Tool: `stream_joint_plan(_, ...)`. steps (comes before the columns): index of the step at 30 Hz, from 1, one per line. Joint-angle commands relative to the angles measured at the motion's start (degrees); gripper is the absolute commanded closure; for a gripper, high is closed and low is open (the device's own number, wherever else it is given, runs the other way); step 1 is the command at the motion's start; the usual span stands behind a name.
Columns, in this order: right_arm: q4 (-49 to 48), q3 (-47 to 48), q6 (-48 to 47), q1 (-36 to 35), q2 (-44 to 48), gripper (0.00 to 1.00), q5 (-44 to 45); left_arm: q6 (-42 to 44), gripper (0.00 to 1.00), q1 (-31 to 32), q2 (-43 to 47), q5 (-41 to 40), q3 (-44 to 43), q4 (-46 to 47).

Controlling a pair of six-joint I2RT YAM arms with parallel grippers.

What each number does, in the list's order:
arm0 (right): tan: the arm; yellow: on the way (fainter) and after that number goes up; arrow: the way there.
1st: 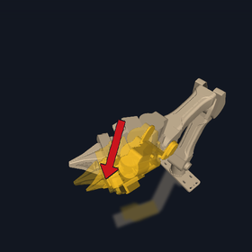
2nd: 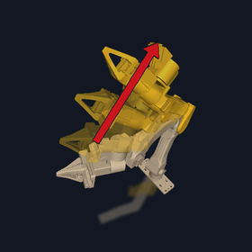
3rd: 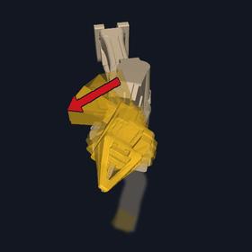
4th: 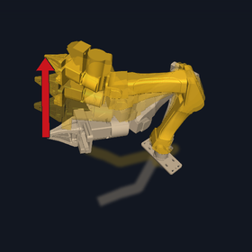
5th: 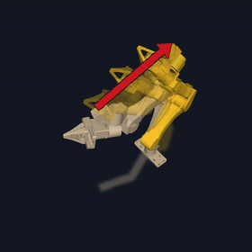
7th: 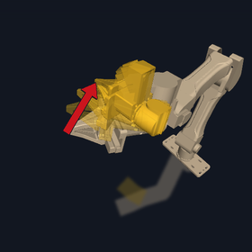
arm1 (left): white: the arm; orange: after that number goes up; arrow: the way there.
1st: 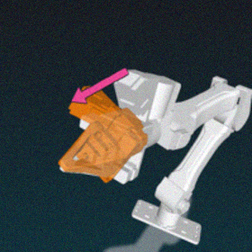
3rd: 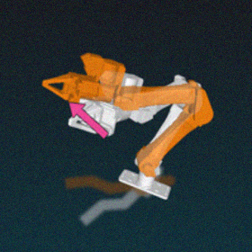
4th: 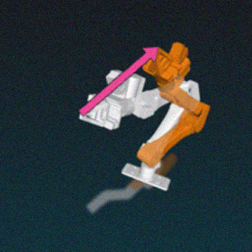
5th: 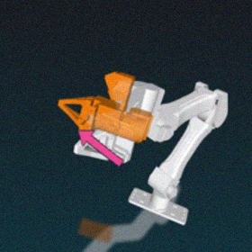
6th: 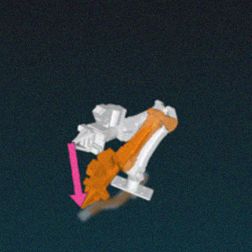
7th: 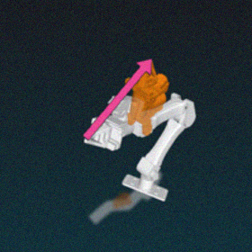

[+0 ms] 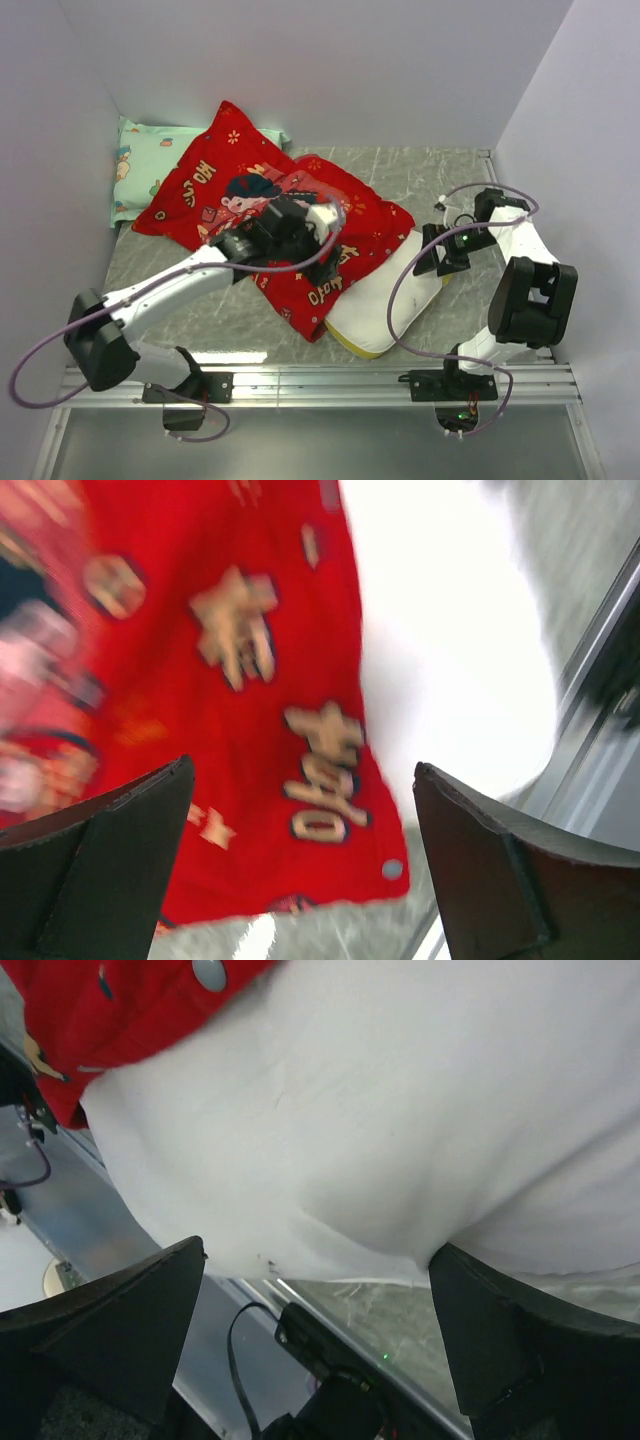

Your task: Put the pillow into the pillowcase

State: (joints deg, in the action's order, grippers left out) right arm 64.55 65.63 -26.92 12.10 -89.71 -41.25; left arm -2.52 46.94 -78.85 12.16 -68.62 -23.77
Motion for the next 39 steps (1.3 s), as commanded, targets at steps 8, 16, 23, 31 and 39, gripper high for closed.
stream_joint_plan(8, 1.02, -1.73, 0.29, -7.62, -12.40, 0.30, -6.71, -1.60, 0.45, 3.86, -16.58, 2.41, 4.38, -0.22)
stream_joint_plan(16, -3.29, -4.98, 3.53, -7.62, -14.17, 1.00, -24.56, 5.94, 1.00, 13.51, -15.27, 24.91, -4.40, 1.81)
stream_joint_plan(23, -9.00, -8.14, 8.28, -7.62, -9.97, 1.00, -33.27, 10.60, 0.89, 17.14, -23.28, 40.49, -17.61, -7.69)
stream_joint_plan(31, -2.86, -8.59, 0.90, -5.78, -11.19, 1.00, -31.61, 5.08, 0.37, 4.05, -10.50, 32.59, -4.69, -1.72)
stream_joint_plan(39, -2.59, -2.27, 3.79, -4.45, -6.89, 0.42, -21.10, 3.65, 0.22, -7.47, -2.53, 6.24, -6.09, -8.89)
